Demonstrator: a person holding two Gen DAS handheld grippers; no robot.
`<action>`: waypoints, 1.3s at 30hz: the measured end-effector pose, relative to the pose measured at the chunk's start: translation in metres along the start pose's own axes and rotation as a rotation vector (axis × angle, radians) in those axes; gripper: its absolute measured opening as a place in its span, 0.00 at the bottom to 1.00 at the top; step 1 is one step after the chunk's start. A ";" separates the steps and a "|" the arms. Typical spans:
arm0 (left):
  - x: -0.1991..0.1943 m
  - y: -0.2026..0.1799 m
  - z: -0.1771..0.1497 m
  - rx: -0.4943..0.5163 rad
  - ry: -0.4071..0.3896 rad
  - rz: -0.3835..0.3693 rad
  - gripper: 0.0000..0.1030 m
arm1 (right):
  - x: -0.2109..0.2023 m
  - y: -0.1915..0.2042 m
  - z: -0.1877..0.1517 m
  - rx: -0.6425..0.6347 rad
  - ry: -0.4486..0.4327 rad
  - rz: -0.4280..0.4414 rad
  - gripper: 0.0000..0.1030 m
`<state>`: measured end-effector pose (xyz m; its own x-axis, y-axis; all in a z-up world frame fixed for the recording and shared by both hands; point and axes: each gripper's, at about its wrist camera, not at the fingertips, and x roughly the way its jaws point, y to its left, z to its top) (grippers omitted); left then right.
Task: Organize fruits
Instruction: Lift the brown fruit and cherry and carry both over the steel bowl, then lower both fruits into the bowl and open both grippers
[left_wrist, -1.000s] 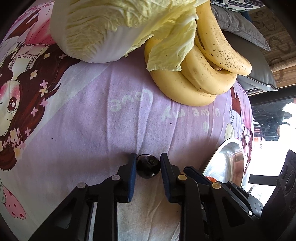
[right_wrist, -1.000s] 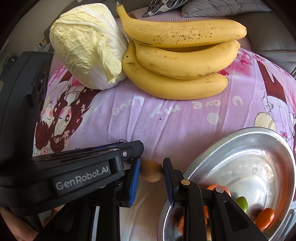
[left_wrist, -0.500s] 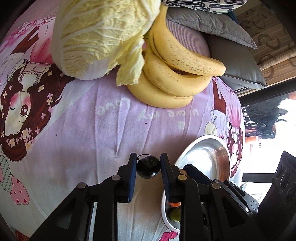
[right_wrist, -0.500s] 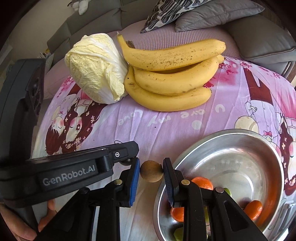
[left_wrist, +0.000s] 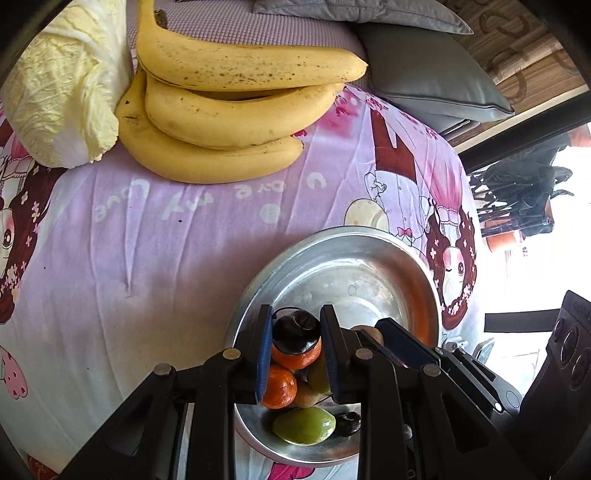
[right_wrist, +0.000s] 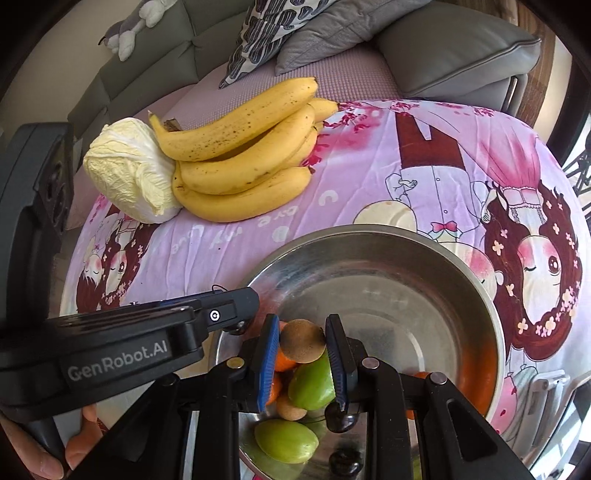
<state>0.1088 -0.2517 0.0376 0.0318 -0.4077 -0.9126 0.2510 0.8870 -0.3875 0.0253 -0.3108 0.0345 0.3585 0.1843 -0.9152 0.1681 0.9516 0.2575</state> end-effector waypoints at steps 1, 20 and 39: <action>-0.001 -0.002 0.000 0.008 0.002 0.007 0.26 | 0.000 -0.004 -0.001 0.007 0.000 0.003 0.27; 0.021 -0.021 0.002 0.042 0.027 0.065 0.26 | 0.018 -0.029 -0.007 0.043 0.026 -0.013 0.27; 0.032 -0.028 0.013 0.050 0.031 0.067 0.26 | 0.029 -0.046 -0.003 0.089 0.047 -0.031 0.27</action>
<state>0.1156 -0.2924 0.0208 0.0205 -0.3406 -0.9400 0.2968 0.8999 -0.3196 0.0253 -0.3480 -0.0049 0.3086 0.1685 -0.9361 0.2604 0.9316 0.2535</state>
